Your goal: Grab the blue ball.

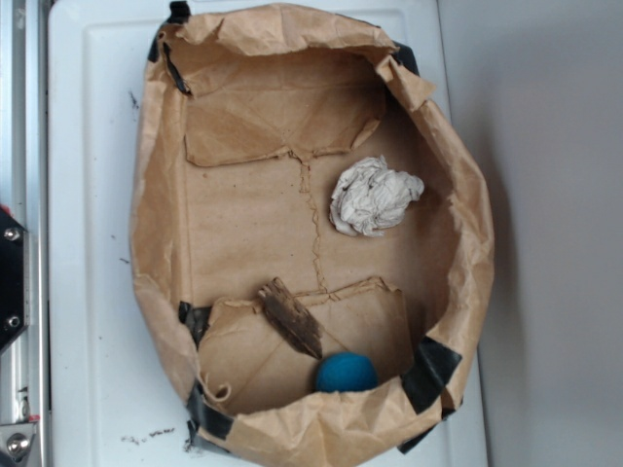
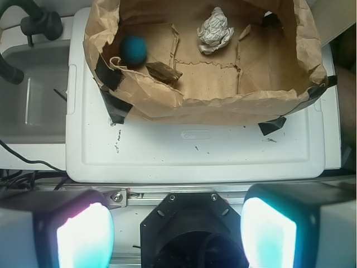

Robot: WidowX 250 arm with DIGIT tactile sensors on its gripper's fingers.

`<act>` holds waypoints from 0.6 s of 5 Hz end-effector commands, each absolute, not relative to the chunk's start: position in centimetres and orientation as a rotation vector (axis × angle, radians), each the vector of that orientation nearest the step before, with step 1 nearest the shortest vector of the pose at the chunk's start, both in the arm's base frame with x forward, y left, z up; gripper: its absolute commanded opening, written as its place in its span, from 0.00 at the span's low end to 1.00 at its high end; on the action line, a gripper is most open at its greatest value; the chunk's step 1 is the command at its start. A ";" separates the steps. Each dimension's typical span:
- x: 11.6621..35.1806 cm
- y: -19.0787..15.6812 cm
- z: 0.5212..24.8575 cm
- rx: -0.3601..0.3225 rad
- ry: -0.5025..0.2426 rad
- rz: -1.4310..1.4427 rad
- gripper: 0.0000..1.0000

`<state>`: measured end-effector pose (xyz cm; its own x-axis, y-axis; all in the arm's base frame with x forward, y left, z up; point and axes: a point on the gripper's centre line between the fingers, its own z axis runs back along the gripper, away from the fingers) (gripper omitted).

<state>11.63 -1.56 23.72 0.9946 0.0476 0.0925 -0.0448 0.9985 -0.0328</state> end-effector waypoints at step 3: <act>18.6 -4.0 22.2 -0.020 -0.114 0.012 1.00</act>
